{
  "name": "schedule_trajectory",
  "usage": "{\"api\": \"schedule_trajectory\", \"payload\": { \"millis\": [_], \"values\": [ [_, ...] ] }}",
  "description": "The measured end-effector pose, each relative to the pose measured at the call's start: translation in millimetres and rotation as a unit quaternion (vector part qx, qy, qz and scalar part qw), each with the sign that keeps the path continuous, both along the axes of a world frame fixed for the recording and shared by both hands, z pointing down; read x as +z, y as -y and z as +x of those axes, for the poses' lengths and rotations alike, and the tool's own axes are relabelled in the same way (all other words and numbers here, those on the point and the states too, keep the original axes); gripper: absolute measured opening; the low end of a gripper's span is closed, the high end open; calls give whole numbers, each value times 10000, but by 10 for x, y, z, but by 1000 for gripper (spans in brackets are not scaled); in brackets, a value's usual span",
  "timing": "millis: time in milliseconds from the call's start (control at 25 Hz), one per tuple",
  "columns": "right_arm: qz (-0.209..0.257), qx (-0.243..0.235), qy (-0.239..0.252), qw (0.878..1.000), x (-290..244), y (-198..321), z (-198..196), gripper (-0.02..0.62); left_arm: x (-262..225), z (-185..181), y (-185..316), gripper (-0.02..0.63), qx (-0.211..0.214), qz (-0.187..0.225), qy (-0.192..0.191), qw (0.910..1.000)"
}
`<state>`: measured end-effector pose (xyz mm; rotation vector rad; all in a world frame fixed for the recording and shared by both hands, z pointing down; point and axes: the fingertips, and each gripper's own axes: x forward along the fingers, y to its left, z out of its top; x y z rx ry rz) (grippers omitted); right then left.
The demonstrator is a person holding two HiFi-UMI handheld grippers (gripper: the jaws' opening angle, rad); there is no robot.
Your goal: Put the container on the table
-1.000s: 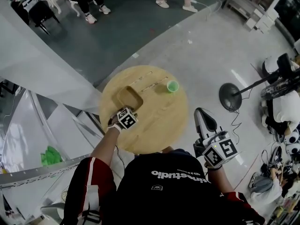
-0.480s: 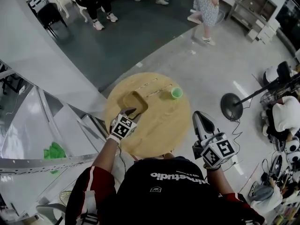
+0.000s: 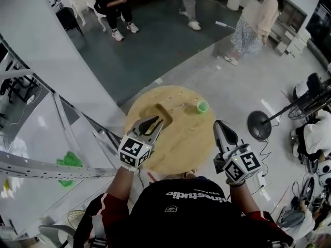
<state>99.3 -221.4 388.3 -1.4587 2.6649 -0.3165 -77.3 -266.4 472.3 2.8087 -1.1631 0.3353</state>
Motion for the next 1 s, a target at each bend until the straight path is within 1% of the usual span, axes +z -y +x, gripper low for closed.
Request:
{"api": "schedule_trajectory", "payload": {
  "millis": [80, 200, 320, 440, 560, 680, 1000],
  "values": [
    [57, -11, 12, 10000, -36, -68, -97, 14, -297, -37, -143, 60, -26, 283, -302, 9991],
    [110, -10, 7, 9999, -78, -183, -223, 14, -692, -86, -366, 31, -69, 647, -859, 9942],
    [257, -25, 32, 9997, -147, -277, -318, 14, -939, -92, -544, 25, -39, 860, -1128, 9899],
    [312, 22, -40, 9995, -177, -331, -382, 12, -1081, -64, -679, 23, 45, 941, -1207, 9882],
    [238, 91, -237, 9994, -155, -363, -450, 12, -1178, -50, -806, 24, 52, 1145, -1138, 9869],
    [245, 106, -193, 9995, -167, -383, -496, 12, -1237, -46, -877, 23, 70, 1274, -1164, 9850],
    [312, 95, -214, 9992, -211, -438, -574, 12, -1226, -87, -879, 23, 152, 1154, -1345, 9841]
  ]
}}
